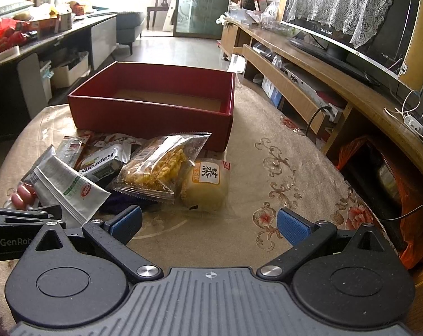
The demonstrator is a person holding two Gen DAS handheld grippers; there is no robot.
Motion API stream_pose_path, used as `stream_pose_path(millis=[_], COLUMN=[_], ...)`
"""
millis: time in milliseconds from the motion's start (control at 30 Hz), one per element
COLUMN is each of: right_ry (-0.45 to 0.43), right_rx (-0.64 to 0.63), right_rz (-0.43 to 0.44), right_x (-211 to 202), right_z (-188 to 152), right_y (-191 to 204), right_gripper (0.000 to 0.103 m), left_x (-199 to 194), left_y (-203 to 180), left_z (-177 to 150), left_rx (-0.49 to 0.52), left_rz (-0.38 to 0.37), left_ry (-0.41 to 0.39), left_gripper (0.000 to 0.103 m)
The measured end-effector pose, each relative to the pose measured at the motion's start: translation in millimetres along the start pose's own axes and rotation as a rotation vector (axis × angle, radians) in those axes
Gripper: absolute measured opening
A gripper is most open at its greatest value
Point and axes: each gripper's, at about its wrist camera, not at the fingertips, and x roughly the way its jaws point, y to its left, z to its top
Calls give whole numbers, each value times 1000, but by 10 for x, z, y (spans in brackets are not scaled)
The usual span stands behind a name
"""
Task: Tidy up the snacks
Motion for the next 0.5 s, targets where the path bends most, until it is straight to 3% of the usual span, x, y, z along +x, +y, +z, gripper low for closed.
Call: stream_pose_path(millis=[500], right_ry=[18], right_rx=[-5], right_rz=[4], right_x=[37], right_z=[10], right_y=[20], right_gripper=[103], left_x=[23], left_y=[-4], left_z=[6], left_rx=[-4], left_rz=[11], left_ry=[19], left_gripper=[97])
